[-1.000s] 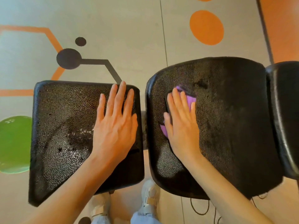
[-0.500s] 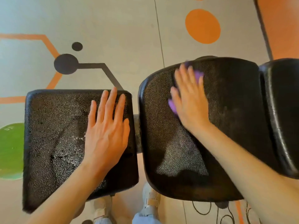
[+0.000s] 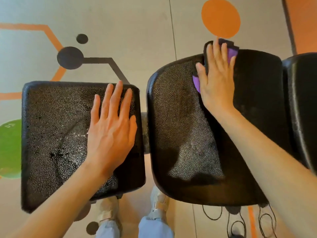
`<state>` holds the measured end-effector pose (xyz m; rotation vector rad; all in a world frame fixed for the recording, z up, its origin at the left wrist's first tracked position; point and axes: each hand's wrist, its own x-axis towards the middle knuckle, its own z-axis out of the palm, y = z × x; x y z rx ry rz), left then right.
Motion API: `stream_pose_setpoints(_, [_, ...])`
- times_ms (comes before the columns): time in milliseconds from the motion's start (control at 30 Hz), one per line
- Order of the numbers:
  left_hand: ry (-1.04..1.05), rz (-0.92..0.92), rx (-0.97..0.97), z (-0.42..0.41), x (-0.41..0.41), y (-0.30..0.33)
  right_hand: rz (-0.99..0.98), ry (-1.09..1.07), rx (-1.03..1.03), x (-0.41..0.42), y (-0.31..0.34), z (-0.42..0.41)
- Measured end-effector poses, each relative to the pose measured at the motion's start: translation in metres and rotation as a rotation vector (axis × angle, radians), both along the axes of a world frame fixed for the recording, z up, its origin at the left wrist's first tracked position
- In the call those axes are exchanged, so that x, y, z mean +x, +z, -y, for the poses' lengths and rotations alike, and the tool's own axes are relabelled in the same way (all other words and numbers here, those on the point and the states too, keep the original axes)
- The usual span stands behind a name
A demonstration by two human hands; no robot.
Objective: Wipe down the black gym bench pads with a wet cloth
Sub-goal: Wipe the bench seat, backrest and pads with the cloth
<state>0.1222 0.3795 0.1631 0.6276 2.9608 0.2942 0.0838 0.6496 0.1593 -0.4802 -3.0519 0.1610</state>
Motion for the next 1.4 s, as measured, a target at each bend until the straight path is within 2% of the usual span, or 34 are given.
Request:
stream_pose_setpoints(100, [0.005,0.006,0.011,0.0,0.0,0.001,0.1,0.073,-0.009,0.092,0.001,0.027])
stream_pose_setpoints(167, [0.008,0.007,0.014,0.001,0.0,0.002,0.151,0.154,0.005,0.11,0.002,0.021])
stream_pose_setpoints(300, [0.001,0.002,0.002,0.001,-0.001,0.001,0.024,0.044,0.01,0.004,0.004,-0.012])
stream_pose_setpoints(367, [-0.006,0.005,0.003,0.001,0.0,0.0,-0.008,-0.022,-0.013,-0.008,0.002,-0.014])
stream_pose_setpoints(500, [-0.003,0.007,0.027,0.001,-0.001,0.001,0.089,0.012,-0.03,0.119,0.001,0.026])
stream_pose_setpoints(567, [0.004,0.007,0.032,0.002,-0.001,0.002,0.146,0.102,-0.011,0.143,0.002,0.023])
stream_pose_setpoints(633, [-0.003,0.008,0.033,0.001,-0.001,0.002,0.125,0.123,-0.032,0.1,0.004,0.003])
stream_pose_setpoints(700, [0.0,0.001,0.028,0.002,0.0,0.001,0.071,0.059,-0.013,0.037,0.006,-0.016])
stream_pose_setpoints(767, [-0.007,-0.005,0.025,0.002,0.0,0.0,0.023,-0.015,-0.041,0.015,0.004,-0.024])
stream_pose_setpoints(833, [-0.013,-0.006,0.041,0.001,-0.001,0.0,0.022,-0.044,-0.091,0.06,0.004,-0.01])
stream_pose_setpoints(900, [-0.005,0.001,0.049,0.002,-0.002,0.001,0.098,-0.035,-0.11,0.138,0.006,0.016])
stream_pose_setpoints(967, [0.0,0.007,0.049,0.003,-0.001,0.002,0.158,0.022,-0.093,0.181,0.008,0.025])
stream_pose_setpoints(1133, [-0.009,0.028,0.07,0.004,-0.002,0.003,0.027,-0.056,-0.153,0.079,0.005,-0.017])
stream_pose_setpoints(1200, [-0.024,0.035,0.079,0.004,-0.001,0.005,-0.026,-0.102,-0.187,0.068,0.004,-0.019])
stream_pose_setpoints(1300, [-0.087,0.045,0.082,0.005,0.007,0.011,-0.047,-0.101,-0.224,0.126,0.003,0.006])
stream_pose_setpoints(1400, [-0.176,0.064,0.078,0.003,0.02,0.019,-0.016,-0.013,-0.307,0.195,0.007,0.032])
